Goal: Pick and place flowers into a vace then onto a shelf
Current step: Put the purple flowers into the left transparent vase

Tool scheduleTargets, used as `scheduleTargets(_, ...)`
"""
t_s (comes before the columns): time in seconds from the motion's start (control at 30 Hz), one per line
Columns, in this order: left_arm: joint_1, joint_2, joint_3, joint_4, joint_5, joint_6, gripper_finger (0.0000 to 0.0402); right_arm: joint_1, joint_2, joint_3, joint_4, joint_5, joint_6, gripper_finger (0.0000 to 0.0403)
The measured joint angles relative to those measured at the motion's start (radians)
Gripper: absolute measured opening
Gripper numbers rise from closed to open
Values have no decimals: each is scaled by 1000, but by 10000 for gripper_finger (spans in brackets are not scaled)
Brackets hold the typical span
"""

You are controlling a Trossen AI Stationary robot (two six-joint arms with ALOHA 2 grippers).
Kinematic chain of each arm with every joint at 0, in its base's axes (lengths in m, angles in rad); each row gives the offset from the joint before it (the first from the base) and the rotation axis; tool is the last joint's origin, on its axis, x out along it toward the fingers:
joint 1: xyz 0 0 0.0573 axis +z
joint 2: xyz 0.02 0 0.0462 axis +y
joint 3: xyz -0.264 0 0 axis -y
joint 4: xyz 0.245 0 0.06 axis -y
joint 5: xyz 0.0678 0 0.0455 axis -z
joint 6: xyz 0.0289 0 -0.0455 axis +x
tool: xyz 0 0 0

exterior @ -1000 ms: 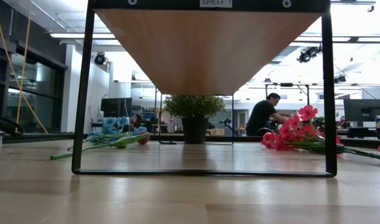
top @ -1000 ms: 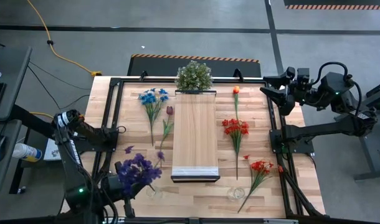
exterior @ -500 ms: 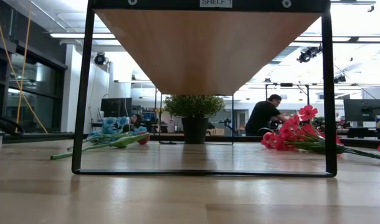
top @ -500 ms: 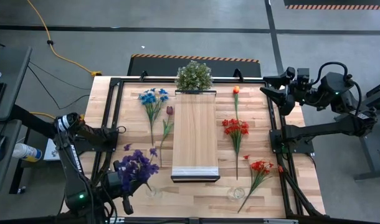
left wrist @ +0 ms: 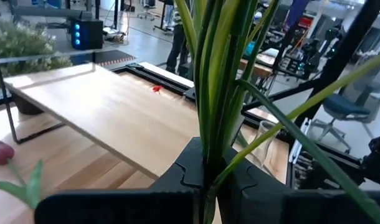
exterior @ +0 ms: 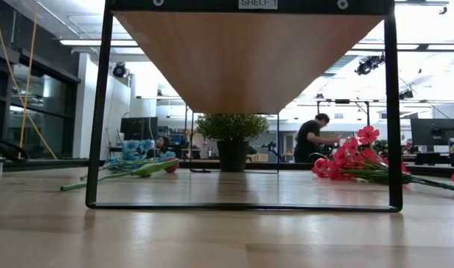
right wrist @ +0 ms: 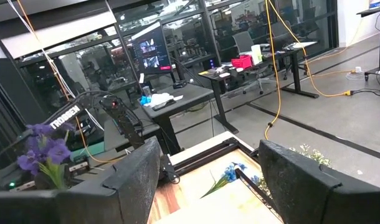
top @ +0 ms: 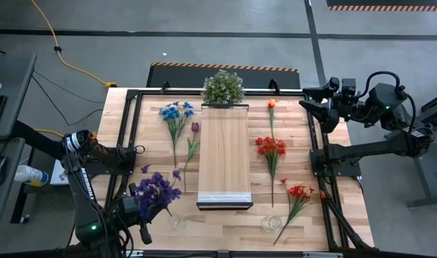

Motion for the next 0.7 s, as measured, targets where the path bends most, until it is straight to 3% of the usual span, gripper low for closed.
scheduleTargets(0.3, 0, 0, -90, 8, -21, -137, 49, 0, 0, 0, 0, 5, 20, 262)
scheduleTargets(0.7, -32, 0, -90, 58, -17, -136, 49, 0, 0, 0, 1, 8, 44, 262)
